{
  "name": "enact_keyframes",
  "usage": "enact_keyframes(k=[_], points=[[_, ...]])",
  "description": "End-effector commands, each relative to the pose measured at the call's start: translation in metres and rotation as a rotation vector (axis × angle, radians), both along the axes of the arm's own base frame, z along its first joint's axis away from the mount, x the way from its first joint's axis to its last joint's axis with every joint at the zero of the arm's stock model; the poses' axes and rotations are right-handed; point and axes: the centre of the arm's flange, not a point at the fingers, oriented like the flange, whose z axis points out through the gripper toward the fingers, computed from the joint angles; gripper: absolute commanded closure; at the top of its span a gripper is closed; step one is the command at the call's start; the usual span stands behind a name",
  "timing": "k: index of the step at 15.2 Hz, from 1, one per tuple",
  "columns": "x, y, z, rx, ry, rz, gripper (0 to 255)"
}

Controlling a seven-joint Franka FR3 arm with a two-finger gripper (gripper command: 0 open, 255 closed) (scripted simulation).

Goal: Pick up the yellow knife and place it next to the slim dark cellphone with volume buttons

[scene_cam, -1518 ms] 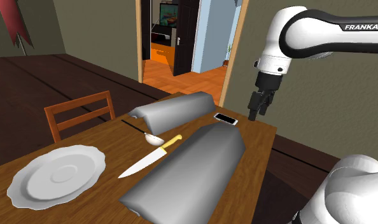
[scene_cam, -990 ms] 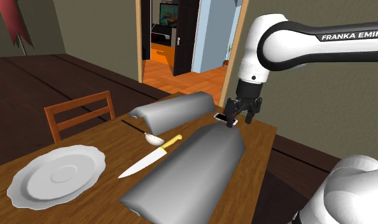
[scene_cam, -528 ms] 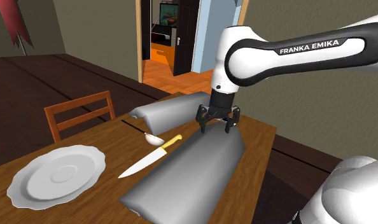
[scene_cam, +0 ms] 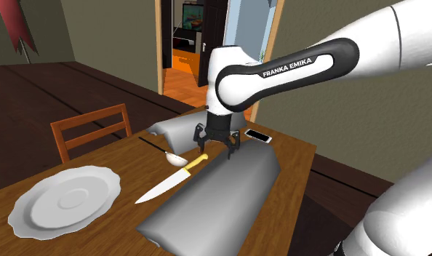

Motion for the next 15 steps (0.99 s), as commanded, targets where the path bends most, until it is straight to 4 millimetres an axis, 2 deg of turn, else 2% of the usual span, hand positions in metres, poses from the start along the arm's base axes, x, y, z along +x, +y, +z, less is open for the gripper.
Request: enact_keyframes(k=[1,7,8,15], points=[[0.024,0.007,-0.011,-0.01,0.0,-0.107,0],[0.096,0.016,-0.046,-0.044,0.003,-0.393,0],[0.1,0.016,-0.049,-0.046,0.004,-0.41,0],[0.098,0.015,-0.088,-0.046,0.004,-0.41,0]])
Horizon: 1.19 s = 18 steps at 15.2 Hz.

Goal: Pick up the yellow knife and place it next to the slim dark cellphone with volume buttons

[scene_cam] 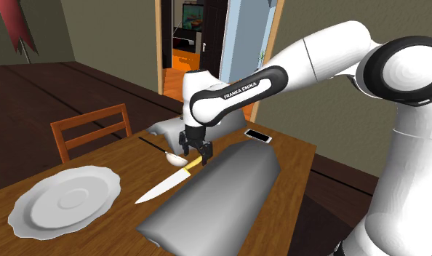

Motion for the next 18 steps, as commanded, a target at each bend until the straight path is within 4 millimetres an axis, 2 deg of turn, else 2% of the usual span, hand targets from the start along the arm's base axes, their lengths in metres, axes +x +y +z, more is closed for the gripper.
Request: enact_keyframes(k=[1,8,9,18], points=[[0.0005,-0.0005,-0.0063,0.0,0.0,0.0,0],[0.0006,-0.0005,-0.0063,0.0,0.0,0.0,0],[0.0006,-0.0005,-0.0063,0.0,0.0,0.0,255],[0.0006,-0.0005,-0.0063,0.0,0.0,0.0,255]])
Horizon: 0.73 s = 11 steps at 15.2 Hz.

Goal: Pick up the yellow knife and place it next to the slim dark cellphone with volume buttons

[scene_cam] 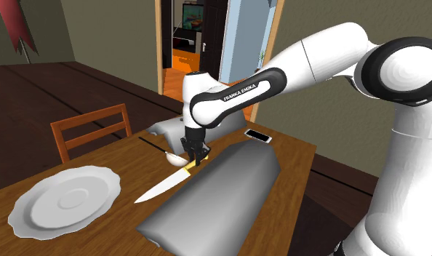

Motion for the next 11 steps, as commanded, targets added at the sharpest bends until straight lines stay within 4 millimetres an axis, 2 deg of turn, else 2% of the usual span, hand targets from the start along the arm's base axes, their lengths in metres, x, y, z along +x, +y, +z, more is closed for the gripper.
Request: enact_keyframes(k=[1,11], points=[[0.0,0.0,0.005,0.0,0.0,0.0,255],[0.0,0.0,0.058,0.0,0.0,0.0,255]])
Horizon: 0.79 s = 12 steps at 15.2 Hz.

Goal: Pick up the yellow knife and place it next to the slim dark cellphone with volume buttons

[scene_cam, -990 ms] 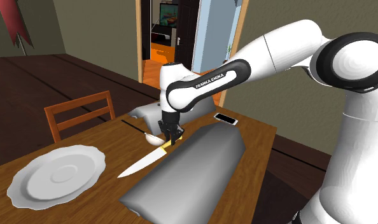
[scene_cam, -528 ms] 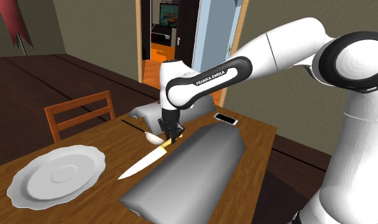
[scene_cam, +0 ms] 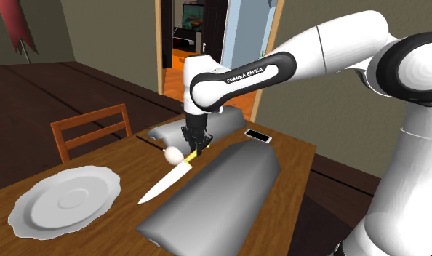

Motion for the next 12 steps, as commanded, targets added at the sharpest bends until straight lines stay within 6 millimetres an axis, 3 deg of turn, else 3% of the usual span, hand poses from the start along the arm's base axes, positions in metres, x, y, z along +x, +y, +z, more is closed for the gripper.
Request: enact_keyframes(k=[1,5,12], points=[[0.001,0.001,0.012,0.0,-0.001,0.0,255],[0.001,0.001,0.031,0.0,-0.001,0.0,255],[-0.041,-0.082,0.032,0.0,-0.001,0.0,255]])
